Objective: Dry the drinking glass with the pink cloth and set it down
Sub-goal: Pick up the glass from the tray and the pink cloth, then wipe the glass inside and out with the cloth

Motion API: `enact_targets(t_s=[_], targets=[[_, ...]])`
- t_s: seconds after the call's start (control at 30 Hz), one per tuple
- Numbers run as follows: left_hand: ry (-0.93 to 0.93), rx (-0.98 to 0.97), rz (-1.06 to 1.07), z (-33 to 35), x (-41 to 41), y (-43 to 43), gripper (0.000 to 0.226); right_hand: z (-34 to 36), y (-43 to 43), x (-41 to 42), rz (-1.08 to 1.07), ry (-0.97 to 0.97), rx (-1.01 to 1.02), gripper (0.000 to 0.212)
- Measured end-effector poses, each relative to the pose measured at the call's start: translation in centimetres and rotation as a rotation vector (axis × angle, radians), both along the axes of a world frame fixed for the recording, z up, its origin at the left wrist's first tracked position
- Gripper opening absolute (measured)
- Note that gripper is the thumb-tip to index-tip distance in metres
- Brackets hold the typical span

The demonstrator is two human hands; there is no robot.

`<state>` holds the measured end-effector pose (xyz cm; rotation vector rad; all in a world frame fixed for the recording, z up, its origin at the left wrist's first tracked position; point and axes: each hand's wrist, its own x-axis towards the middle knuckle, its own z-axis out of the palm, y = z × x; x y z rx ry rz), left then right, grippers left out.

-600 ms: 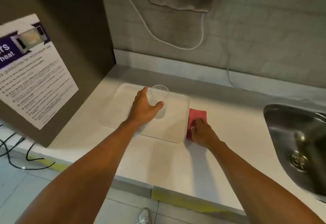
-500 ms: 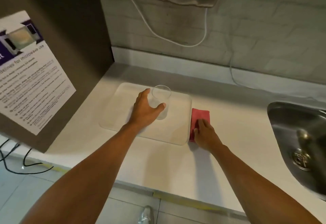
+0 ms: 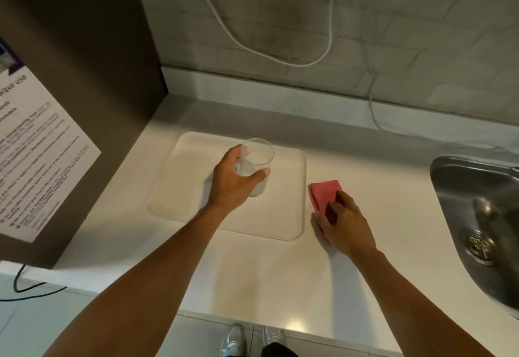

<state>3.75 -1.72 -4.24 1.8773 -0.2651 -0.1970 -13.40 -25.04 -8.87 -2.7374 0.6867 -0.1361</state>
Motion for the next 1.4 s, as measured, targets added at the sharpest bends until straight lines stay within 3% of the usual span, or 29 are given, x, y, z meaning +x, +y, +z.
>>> enact_targets(t_s=[0.1,0.17,0.27,0.37,0.47,0.53,0.67,0.73,0.87,0.97,1.13,1.27,1.4], targets=[[0.026,-0.039,0.082,0.5,0.4,-0.5,0.067,-0.4,0.4,1.4,-0.019,0.083,0.104,0.072],[0.117,-0.113,0.16,0.9,0.5,-0.7,0.054,-0.8,0.8,1.9,-0.028,0.062,0.112,0.075],[0.283,-0.264,0.21,0.6,0.3,-0.6,0.03,-1.2,0.6,1.7,0.004,-0.09,0.069,0.054],[0.48,-0.328,0.217,0.0,-0.2,-0.7,0.032,-0.7,-0.7,1.8,0.079,-0.181,0.068,0.035],[0.544,-0.306,0.175,-0.6,-0.8,-1.3,0.028,0.7,-1.4,2.2,0.068,-0.252,0.258,0.033],[0.572,-0.297,0.146,-0.6,-1.2,-2.0,0.035,1.9,-1.8,2.2,-0.06,-0.26,0.384,0.03],[0.681,-0.326,0.079,0.1,-2.0,-3.6,0.046,4.8,-2.0,1.8,-0.417,-0.374,1.029,0.024],[0.706,-0.35,0.028,0.3,-2.7,-4.2,0.053,6.8,-1.1,2.0,-0.374,-0.43,1.125,0.023],[0.668,-0.347,-0.07,0.5,-4.7,-5.4,0.059,10.8,2.5,2.4,0.078,-0.474,0.836,0.027],[0.681,-0.386,-0.068,0.7,-5.6,-5.8,0.049,11.5,4.2,2.0,0.34,-0.438,0.559,0.037],[0.698,-0.45,-0.101,0.9,-6.9,-5.4,0.055,11.5,5.7,1.9,0.274,-0.42,0.635,0.037],[0.674,-0.492,-0.057,1.7,-6.9,-5.2,0.049,11.8,6.8,2.5,0.25,-0.427,0.597,0.044],[0.685,-0.557,-0.044,1.5,-7.3,-5.1,0.057,11.0,7.8,1.1,0.36,-0.356,0.478,0.051]])
